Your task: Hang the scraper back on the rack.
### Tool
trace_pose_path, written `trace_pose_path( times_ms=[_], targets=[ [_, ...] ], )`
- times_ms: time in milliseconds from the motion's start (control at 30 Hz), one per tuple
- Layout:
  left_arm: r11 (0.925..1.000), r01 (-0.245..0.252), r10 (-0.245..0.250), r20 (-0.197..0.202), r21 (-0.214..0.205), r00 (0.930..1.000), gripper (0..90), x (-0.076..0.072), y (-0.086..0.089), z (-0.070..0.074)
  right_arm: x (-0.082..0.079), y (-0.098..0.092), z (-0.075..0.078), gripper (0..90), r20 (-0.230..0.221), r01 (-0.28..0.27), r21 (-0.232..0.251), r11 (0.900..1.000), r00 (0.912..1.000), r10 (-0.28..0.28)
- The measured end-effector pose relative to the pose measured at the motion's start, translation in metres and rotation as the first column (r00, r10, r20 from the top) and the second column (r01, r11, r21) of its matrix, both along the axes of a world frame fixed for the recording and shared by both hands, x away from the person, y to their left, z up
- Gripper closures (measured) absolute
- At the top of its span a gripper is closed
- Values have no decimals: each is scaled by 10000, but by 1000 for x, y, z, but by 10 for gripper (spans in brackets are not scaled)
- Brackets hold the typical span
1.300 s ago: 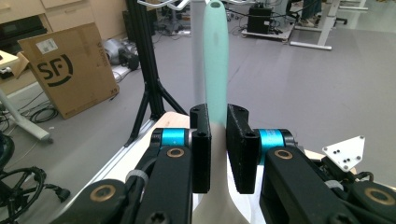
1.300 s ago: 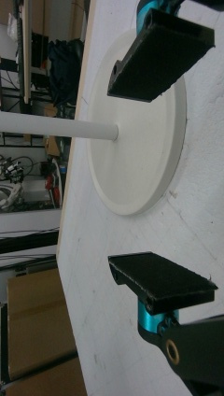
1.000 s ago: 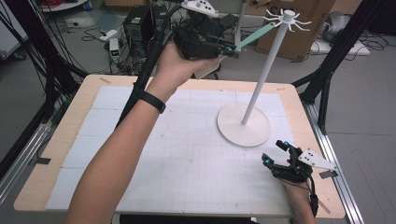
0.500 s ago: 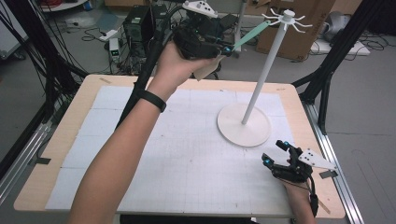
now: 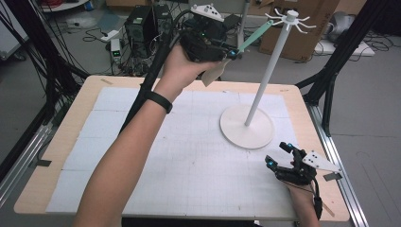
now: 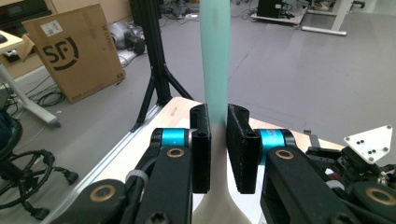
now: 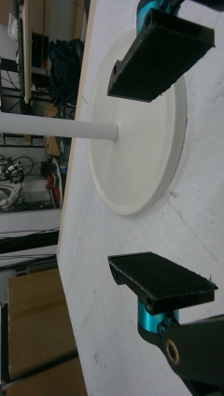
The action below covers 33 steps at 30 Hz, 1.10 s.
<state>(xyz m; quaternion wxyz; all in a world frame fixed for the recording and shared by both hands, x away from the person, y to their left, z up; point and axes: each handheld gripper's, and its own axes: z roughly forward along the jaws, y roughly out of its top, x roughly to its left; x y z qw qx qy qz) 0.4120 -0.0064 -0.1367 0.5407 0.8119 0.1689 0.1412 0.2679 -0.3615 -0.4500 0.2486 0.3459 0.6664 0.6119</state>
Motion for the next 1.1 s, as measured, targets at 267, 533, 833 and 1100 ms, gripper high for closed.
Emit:
trace_pose_path(
  times_ms=[267, 533, 833, 1100],
  targets=[
    [9998, 120, -121, -85, -167, 9999, 652, 1, -2, -2, 0, 0, 0, 150, 19, -14, 57, 10000, 10000, 14],
    [9984, 202, -186, 297, -536, 9994, 309, -10, 24, -8, 0, 0, 0, 150, 49, -46, -1, 10000, 10000, 46],
    [9981, 133, -91, 702, -604, 9975, 214, -36, 98, -54, 0, 0, 0, 151, 64, -10, 1, 10000, 10000, 10],
    [9966, -389, 447, 795, -731, 9958, 197, -66, 169, -109, 0, 1, 0, 151, 62, 36, -23, 10000, 10000, -35]
  ],
)
